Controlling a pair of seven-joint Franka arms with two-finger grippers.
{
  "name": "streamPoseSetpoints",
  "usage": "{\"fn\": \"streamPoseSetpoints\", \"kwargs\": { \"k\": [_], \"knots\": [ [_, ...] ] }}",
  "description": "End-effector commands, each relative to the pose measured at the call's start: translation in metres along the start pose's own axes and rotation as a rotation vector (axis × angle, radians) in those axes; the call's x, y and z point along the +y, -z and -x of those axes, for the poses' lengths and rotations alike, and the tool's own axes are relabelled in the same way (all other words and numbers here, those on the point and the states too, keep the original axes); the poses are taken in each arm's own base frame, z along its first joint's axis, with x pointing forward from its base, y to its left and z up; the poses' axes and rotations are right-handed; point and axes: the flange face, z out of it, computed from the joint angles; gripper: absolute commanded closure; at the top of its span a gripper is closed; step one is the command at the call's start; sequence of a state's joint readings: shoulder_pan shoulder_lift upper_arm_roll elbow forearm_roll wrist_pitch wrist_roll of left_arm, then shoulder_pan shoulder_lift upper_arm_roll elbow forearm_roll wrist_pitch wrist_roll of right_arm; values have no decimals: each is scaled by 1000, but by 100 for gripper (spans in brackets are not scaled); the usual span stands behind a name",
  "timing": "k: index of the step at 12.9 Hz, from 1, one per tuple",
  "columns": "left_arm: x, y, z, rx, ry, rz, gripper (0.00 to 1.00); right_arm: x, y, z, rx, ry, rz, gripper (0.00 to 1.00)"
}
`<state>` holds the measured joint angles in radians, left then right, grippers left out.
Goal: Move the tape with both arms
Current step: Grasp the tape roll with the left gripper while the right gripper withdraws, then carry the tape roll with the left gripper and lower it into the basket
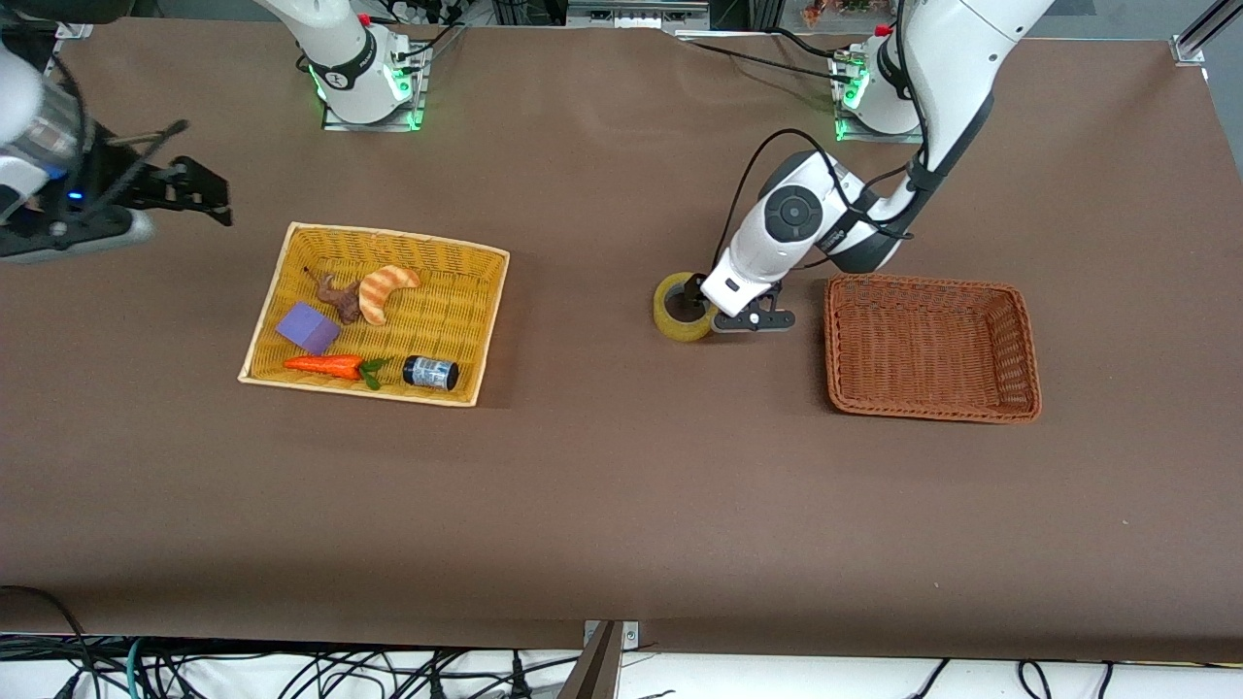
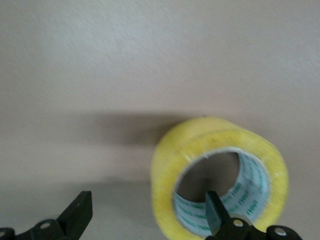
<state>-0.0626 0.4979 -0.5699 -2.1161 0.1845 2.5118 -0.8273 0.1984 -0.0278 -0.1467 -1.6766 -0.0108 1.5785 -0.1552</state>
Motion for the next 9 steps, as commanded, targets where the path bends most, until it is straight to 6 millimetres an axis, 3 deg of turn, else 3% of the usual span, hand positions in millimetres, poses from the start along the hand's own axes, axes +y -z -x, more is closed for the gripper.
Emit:
{"fn": "streamPoseSetpoints", "kwargs": {
  "k": [1, 3, 4, 6, 7, 9],
  "knots": [
    [8, -11, 8, 22, 7, -24, 0, 6, -1, 8, -3, -2, -14, 0],
    [11, -28, 14, 59, -15, -77, 4, 9, 1, 7, 0, -9, -12, 0],
    [10, -35, 14, 75, -30, -95, 13, 8, 0, 6, -1, -15, -13, 0],
    [11, -41, 8, 82, 5, -93, 65, 7, 0, 4, 0, -20, -12, 0],
    [11, -42, 7, 79, 47, -90, 96, 7, 3, 2, 6, -20, -10, 0],
    [15, -32, -3, 92, 117, -75, 100, 0, 8, -2, 16, -6, -5, 0]
  ]
}}
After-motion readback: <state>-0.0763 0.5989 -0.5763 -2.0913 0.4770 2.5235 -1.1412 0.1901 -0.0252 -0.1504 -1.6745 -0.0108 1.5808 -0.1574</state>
